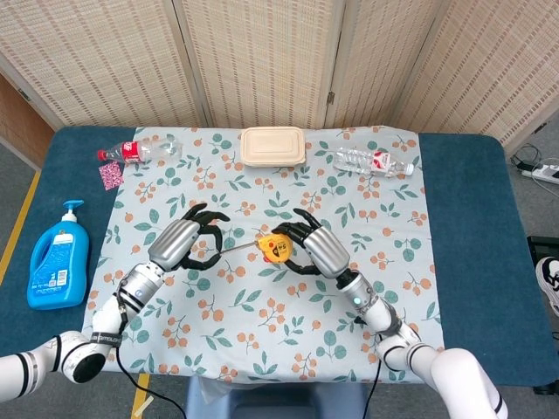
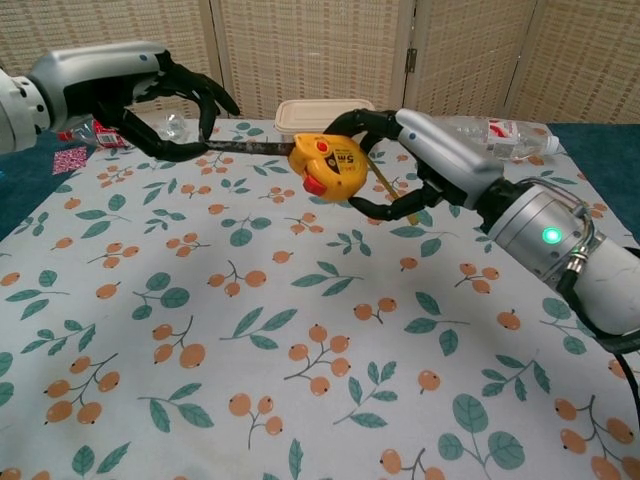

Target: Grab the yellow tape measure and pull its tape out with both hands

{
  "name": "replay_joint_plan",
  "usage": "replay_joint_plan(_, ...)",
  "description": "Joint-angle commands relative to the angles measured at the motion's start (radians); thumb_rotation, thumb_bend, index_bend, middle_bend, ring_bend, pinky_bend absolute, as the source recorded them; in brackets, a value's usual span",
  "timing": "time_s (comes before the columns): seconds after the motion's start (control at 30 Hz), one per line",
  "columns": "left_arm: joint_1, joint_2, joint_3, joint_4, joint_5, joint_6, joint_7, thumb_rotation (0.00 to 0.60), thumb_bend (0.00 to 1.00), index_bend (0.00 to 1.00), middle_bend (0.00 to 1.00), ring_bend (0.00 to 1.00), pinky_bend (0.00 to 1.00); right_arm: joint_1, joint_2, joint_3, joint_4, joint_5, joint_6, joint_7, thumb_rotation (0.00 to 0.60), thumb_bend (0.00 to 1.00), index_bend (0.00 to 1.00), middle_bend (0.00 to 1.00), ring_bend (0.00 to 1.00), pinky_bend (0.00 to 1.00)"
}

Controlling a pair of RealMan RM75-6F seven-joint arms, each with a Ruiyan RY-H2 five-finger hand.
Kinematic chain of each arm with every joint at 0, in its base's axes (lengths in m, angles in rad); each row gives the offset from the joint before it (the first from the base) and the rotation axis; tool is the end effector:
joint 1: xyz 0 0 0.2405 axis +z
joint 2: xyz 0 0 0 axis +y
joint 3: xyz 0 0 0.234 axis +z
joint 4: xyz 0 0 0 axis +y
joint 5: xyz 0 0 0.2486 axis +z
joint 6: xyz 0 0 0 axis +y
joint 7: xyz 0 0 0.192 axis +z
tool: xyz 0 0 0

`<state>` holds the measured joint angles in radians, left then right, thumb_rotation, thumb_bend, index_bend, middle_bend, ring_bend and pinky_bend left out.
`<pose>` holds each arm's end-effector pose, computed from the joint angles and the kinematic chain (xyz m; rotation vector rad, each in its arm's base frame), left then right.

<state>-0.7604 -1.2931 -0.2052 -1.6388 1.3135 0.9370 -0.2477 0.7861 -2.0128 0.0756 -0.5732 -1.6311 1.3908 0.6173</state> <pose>-0.0859 0.3863 -0.0049 -1.8389 -1.2521 -1.3101 -0.1108 -0.3944 -0.0927 1.8137 -0.8958 1.6566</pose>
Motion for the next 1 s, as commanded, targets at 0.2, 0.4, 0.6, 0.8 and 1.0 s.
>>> replay_joint_plan(0.2, 0.044, 0.064, 0.044, 0.062, 0.136, 0.044, -0.191, 0.600, 0.53, 0.68, 0.27, 0.22, 0.00, -0.033, 0.084, -0.021, -0.060, -0.005, 0.003, -0.003, 0.600, 0.39, 0.58, 0.48, 0.35, 0.09)
replay_joint_plan(0.4, 0.058, 0.100, 0.067, 0.092, 0.197, 0.069, -0.329, 0.600, 0.53, 0.69, 0.28, 0.22, 0.00, -0.062, 0.152, -0.025, -0.112, 0.002, 0.008, -0.007, 0.600, 0.39, 0.58, 0.49, 0.34, 0.09)
replay_joint_plan(0.6, 0.071, 0.128, 0.090, 0.122, 0.241, 0.100, -0.425, 0.600, 0.53, 0.69, 0.28, 0.22, 0.00, -0.088, 0.212, -0.031, -0.158, 0.006, 0.011, -0.012, 0.600, 0.39, 0.58, 0.49, 0.34, 0.09)
replay_joint_plan(0.8, 0.080, 0.151, 0.105, 0.146, 0.260, 0.119, -0.515, 0.600, 0.53, 0.69, 0.28, 0.22, 0.00, -0.120, 0.266, -0.034, -0.189, 0.014, 0.016, -0.016, 0.600, 0.39, 0.58, 0.49, 0.34, 0.09)
replay_joint_plan(1.0, 0.084, 0.164, 0.117, 0.165, 0.272, 0.129, -0.571, 0.600, 0.53, 0.69, 0.29, 0.22, 0.00, -0.144, 0.301, -0.034, -0.200, 0.021, 0.016, -0.017, 0.600, 0.39, 0.58, 0.49, 0.34, 0.09)
